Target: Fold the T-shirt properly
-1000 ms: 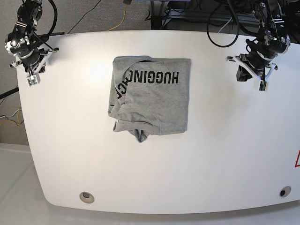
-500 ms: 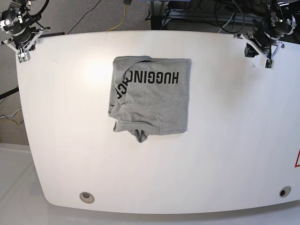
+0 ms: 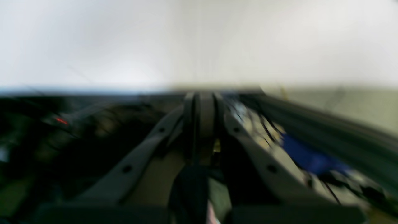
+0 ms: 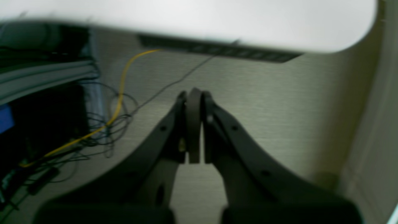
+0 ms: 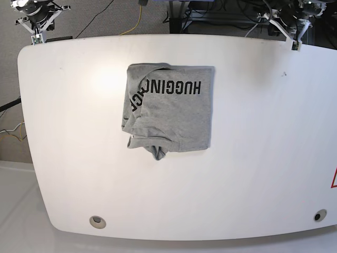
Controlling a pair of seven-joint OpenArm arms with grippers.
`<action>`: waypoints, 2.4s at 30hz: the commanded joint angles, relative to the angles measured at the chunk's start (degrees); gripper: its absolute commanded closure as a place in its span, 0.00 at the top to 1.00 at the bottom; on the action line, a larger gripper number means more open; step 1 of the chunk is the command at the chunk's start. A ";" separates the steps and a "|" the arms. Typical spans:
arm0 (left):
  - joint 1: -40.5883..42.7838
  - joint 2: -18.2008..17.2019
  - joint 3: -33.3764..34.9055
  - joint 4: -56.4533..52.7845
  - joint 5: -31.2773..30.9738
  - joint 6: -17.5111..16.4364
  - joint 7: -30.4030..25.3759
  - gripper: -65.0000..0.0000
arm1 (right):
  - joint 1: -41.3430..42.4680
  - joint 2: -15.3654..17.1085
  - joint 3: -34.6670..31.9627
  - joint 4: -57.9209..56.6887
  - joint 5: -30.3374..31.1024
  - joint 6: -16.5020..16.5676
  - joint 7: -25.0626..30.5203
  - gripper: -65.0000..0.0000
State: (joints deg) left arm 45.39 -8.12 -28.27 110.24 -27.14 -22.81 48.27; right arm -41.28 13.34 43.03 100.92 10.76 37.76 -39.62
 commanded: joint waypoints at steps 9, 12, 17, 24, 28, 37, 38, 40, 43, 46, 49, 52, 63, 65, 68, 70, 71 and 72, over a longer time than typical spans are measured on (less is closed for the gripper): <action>3.45 4.82 0.01 -0.74 6.70 -0.88 -1.11 0.01 | -3.07 0.15 -1.14 -14.64 -0.08 0.00 8.19 0.00; 3.54 6.32 1.50 -1.62 11.27 -3.08 -3.92 0.01 | -3.16 0.59 -3.60 -20.70 -0.08 0.00 12.58 0.00; 3.36 8.52 3.70 -6.02 18.21 -5.81 -6.64 0.01 | -2.81 0.68 -7.20 -30.02 -0.17 0.00 18.82 0.00; 0.90 8.52 6.69 -17.36 20.23 -6.69 -12.89 0.01 | 0.71 1.56 -15.03 -41.45 -0.17 -0.26 25.15 0.00; -2.09 6.67 7.57 -23.51 20.23 -6.34 -13.33 0.01 | 4.57 1.65 -19.33 -49.72 -0.17 -0.35 28.93 0.00; -9.47 2.89 11.79 -41.00 20.23 -3.79 -23.17 0.01 | 12.22 1.73 -26.72 -62.81 -0.17 -0.44 35.26 0.00; -10.70 2.10 12.84 -44.52 20.23 -3.26 -25.81 0.01 | 13.45 1.65 -27.95 -64.75 -0.17 -0.53 36.23 0.00; -12.81 1.13 14.34 -49.80 20.23 -2.47 -29.41 0.01 | 15.83 1.65 -29.53 -67.39 -0.17 -0.53 37.11 0.00; -17.12 0.34 16.45 -58.32 20.15 -1.50 -34.34 0.01 | 19.17 1.47 -31.38 -71.96 -0.17 -0.53 38.34 0.00; -21.17 -0.45 18.21 -66.50 20.15 0.17 -39.26 0.01 | 22.51 1.29 -33.22 -76.27 -0.17 -0.62 39.48 0.00; -24.68 -0.54 20.76 -74.06 20.15 1.75 -44.36 0.01 | 25.67 1.21 -35.07 -80.05 -0.17 -0.62 40.10 0.00; -28.29 -0.80 23.48 -79.77 20.15 3.25 -49.19 0.01 | 28.40 0.15 -36.48 -82.86 -0.17 -1.58 40.19 0.00; -36.37 0.69 37.02 -96.04 20.15 14.59 -64.40 0.01 | 32.18 -2.66 -44.56 -85.06 -0.17 -13.71 40.19 0.00; -37.08 1.39 39.13 -97.44 20.06 16.17 -65.81 0.01 | 32.35 -3.10 -45.71 -85.14 -0.17 -14.94 40.28 0.00; -37.87 2.10 41.68 -98.68 20.06 18.90 -66.69 0.01 | 32.62 -3.28 -46.76 -85.14 -0.17 -16.70 40.28 0.00; -37.96 2.10 42.82 -98.68 20.06 20.21 -66.78 0.01 | 32.62 -4.07 -46.85 -85.14 -0.17 -17.67 40.28 0.00; -37.96 2.19 43.44 -98.68 20.06 21.01 -66.78 0.01 | 32.62 -4.42 -46.94 -85.14 -0.17 -18.29 40.28 0.00; -38.05 2.19 43.70 -98.68 20.06 21.36 -66.78 0.01 | 32.62 -4.51 -46.94 -85.23 -0.17 -18.81 40.28 0.00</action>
State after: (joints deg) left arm 7.42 -5.32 14.90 11.55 -7.07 -2.55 -17.69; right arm -8.51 8.86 -3.86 15.68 10.68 19.33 0.30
